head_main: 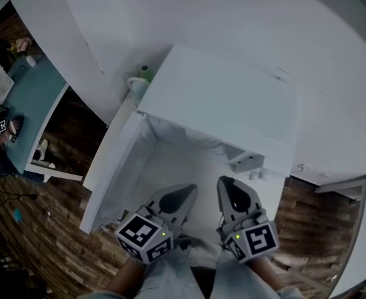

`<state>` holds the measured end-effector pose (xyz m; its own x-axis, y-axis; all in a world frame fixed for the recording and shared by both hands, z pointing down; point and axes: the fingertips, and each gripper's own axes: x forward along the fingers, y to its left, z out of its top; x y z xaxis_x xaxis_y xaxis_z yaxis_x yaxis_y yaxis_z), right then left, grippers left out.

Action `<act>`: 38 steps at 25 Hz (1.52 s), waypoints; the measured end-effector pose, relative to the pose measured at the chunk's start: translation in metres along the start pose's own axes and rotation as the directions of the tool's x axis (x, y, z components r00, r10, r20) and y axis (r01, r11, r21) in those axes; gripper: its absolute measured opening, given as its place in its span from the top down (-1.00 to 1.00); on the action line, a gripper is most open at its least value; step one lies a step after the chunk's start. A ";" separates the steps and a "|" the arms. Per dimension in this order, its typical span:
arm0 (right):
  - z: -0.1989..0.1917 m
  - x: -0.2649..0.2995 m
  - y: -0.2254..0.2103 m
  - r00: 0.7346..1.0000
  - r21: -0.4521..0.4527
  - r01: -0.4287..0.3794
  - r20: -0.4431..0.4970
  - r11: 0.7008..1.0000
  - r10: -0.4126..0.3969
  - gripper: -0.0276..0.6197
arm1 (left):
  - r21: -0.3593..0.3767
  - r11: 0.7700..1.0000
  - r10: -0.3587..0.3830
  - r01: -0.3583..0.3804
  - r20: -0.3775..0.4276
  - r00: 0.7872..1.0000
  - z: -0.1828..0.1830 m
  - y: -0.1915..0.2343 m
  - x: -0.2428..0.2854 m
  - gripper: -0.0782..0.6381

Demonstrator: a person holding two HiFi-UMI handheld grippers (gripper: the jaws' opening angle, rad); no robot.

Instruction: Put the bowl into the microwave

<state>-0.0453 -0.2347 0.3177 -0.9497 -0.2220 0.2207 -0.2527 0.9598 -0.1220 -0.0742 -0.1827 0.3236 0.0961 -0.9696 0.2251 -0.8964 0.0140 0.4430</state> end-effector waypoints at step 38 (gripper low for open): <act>-0.008 0.000 0.007 0.998 0.015 -0.042 -0.035 0.999 0.043 0.91 | -0.020 1.000 -0.007 0.007 -0.011 1.000 -0.006 0.003 0.000 0.79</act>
<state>-0.0457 -0.2271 0.3249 -0.9526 -0.1746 0.2490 -0.2150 0.9657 -0.1454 -0.0743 -0.1809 0.3302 0.1072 -0.9669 0.2314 -0.8868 0.0122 0.4620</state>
